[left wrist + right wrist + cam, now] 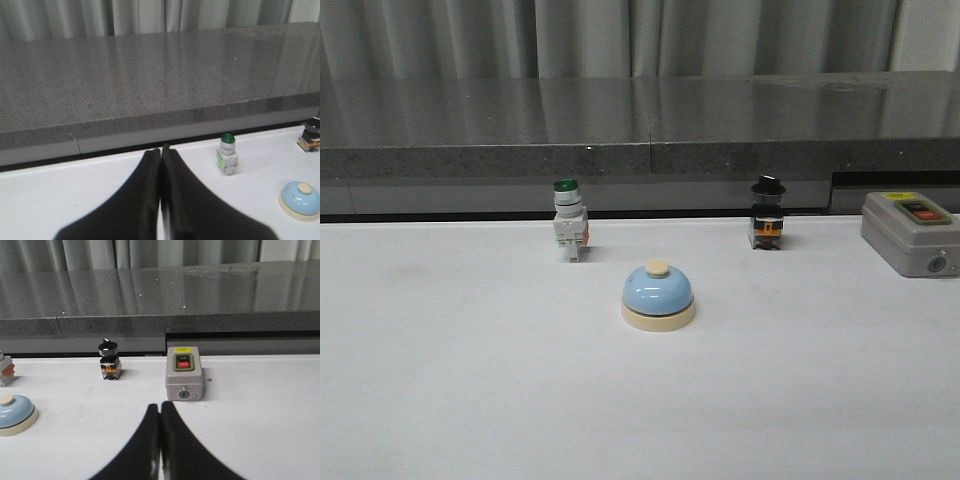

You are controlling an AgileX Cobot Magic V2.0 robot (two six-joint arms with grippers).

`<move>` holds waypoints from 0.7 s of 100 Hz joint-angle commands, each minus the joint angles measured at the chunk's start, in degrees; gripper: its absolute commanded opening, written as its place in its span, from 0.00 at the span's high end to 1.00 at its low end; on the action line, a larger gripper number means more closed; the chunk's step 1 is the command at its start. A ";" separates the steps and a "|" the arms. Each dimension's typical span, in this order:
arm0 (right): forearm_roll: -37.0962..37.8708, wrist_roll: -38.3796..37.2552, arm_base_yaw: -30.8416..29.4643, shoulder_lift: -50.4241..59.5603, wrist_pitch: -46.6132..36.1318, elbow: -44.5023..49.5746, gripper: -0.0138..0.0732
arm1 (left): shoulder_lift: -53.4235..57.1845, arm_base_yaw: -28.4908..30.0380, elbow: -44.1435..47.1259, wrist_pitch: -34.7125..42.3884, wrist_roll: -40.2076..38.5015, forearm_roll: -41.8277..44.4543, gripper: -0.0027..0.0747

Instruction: Place and press bell with both arms

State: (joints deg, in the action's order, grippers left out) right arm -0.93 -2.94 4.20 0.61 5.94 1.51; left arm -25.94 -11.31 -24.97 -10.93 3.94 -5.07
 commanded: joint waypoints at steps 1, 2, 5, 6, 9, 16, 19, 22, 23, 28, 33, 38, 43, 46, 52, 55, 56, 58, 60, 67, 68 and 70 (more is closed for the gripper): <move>0.48 0.19 -0.50 0.89 -4.87 -0.85 0.91 | 2.00 0.07 1.18 8.64 -0.04 0.87 0.99; 0.48 0.19 -0.50 0.89 -4.87 -0.85 0.91 | 2.27 0.07 1.83 8.91 -0.04 0.87 0.99; 0.48 0.19 -0.50 0.89 -4.87 -0.85 0.91 | 3.32 0.07 3.22 9.92 -0.04 1.15 0.99; 0.48 0.19 -0.50 0.89 -4.87 -0.85 0.91 | 3.88 0.07 3.59 10.42 -0.04 1.16 0.99; 0.48 0.19 -0.50 0.89 -4.87 -0.85 0.91 | 5.03 0.07 5.43 10.93 -0.04 1.70 0.99; 0.48 0.19 -0.50 0.89 -4.87 -0.85 0.91 | 8.19 0.35 9.12 12.44 -0.04 1.92 0.99; 0.48 0.19 -0.50 0.89 -4.87 -0.85 0.91 | 9.49 0.70 10.59 12.61 -0.04 1.92 0.99; 0.48 0.19 -0.50 0.89 -4.87 -0.85 0.91 | 11.12 1.31 12.34 12.70 -0.04 1.92 0.99; 0.48 0.19 -0.50 0.89 -4.87 -0.85 0.91 | 11.46 1.44 12.69 12.70 -0.04 1.92 0.99; 0.48 0.19 -0.50 0.89 -4.87 -0.85 0.91 | 13.85 2.51 15.14 12.70 -0.04 1.92 0.99; 0.48 0.19 -0.50 0.89 -4.87 -0.85 0.91 | 16.32 3.71 17.42 12.70 -0.04 1.92 0.99; 0.48 0.19 -0.50 0.89 -4.87 -0.85 0.91 | 19.15 4.91 19.51 12.70 -0.04 1.92 0.99; 0.48 0.19 -0.50 0.89 -4.87 -0.85 0.91 | 21.59 6.01 21.35 12.70 -0.04 1.92 0.99; 0.48 0.19 -0.50 0.89 -4.87 -0.85 0.91 | 22.99 6.58 22.53 12.70 -0.04 1.92 0.99; 0.48 0.19 -0.50 0.89 -4.87 -0.85 0.91 | 25.87 7.67 24.19 12.70 -0.04 1.92 0.99; 0.48 0.19 -0.50 0.89 -4.87 -0.85 0.91 | 27.06 7.98 25.10 12.70 -0.14 1.81 0.99; 0.48 0.19 -0.50 0.89 -4.87 -0.85 0.91 | 27.35 8.18 25.26 12.70 -0.14 1.81 0.99; 0.48 0.19 -0.50 0.89 -4.87 -0.85 0.91 | 28.14 8.45 25.74 12.70 -0.24 1.81 0.99; 0.48 0.19 -0.50 0.89 -4.87 -0.85 0.91 | 28.14 8.57 26.19 12.98 -0.51 1.81 0.99; 0.48 0.19 -0.50 0.83 -4.86 -0.85 0.91 | 27.74 8.85 27.14 13.47 -2.29 2.30 0.99; 0.48 0.19 -0.50 0.83 -4.86 -0.85 0.91 | 27.74 8.96 27.25 13.47 -2.46 2.30 0.99; 0.48 0.19 -0.50 0.83 -4.86 -0.85 0.91 | 27.74 8.96 27.44 13.47 -2.69 2.30 0.99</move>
State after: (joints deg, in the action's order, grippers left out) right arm -0.93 -2.94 4.15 0.61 5.94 1.51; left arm 0.33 -2.74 0.04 -2.45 2.91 -2.95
